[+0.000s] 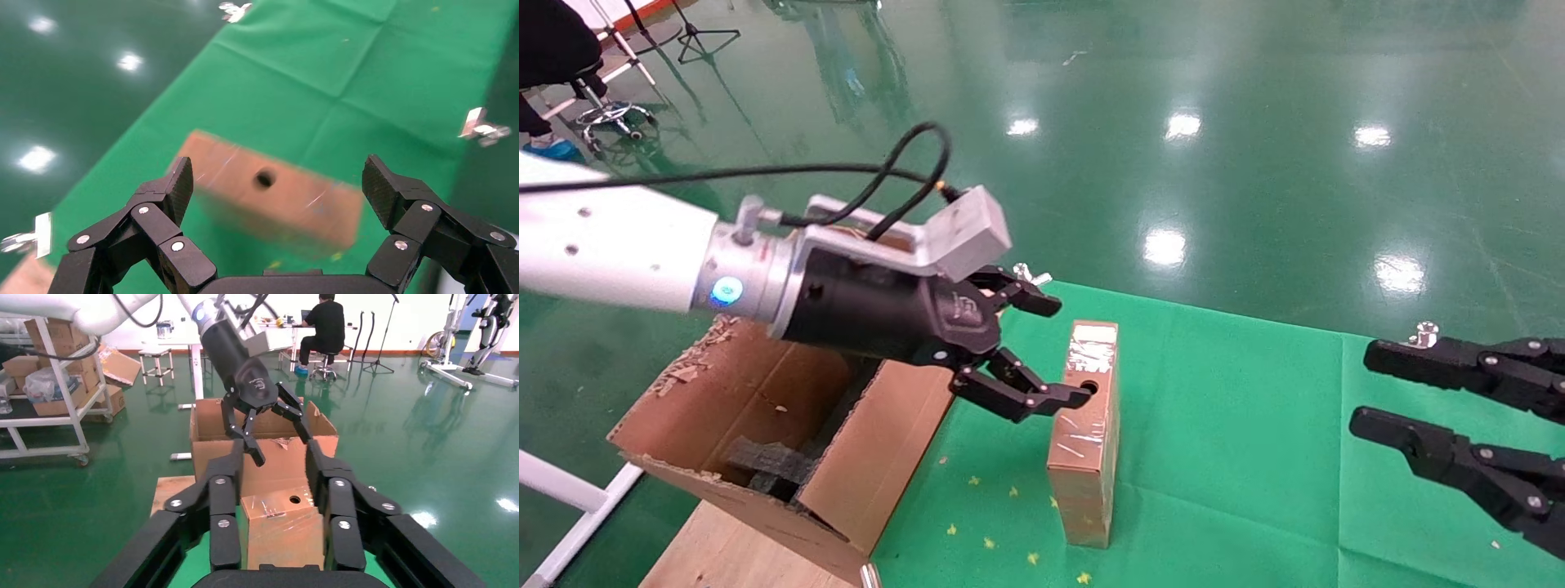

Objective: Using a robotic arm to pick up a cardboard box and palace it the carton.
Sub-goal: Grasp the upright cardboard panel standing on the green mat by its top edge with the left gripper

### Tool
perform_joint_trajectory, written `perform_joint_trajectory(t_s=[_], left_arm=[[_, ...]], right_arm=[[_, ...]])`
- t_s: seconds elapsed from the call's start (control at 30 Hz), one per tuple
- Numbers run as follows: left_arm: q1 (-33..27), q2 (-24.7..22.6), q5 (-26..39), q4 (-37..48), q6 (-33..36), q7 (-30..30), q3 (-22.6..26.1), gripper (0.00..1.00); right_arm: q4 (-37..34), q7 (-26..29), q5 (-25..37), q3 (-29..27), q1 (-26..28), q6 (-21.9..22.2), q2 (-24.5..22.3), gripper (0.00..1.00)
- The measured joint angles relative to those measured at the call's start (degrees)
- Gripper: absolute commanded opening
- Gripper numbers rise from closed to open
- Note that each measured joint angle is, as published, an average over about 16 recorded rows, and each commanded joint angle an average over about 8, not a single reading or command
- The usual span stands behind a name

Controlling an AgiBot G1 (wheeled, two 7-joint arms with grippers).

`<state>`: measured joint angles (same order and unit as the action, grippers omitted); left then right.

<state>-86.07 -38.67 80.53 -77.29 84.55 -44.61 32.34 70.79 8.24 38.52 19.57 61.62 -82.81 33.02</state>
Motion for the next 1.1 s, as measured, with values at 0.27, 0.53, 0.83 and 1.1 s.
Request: perform_joint_trajectory(t_s=[0.27,0.53,0.83,1.1], left_arm=[[-10.53,-7.91,9.28,1.59,4.92,-20.47,9.68,1.00],[-19.48,-16.23,15.03,6.51,6.63,-43.28,24.12,1.00],[-26.50,-25.62,13.44,18.26,5.79,-55.48,37.52,1.00],[-27.70,-31.72,12.61,29.97,3.36,-53.47,41.40,1.00]], right_arm=[[0.00,0.00,0.00,0.00,0.00,0.00,0.00,0.00],[0.00,0.00,0.00,0.00,0.00,0.00,0.00,0.00],[0.00,0.00,0.00,0.00,0.00,0.00,0.00,0.00],[0.00,0.00,0.00,0.00,0.00,0.00,0.00,0.00]])
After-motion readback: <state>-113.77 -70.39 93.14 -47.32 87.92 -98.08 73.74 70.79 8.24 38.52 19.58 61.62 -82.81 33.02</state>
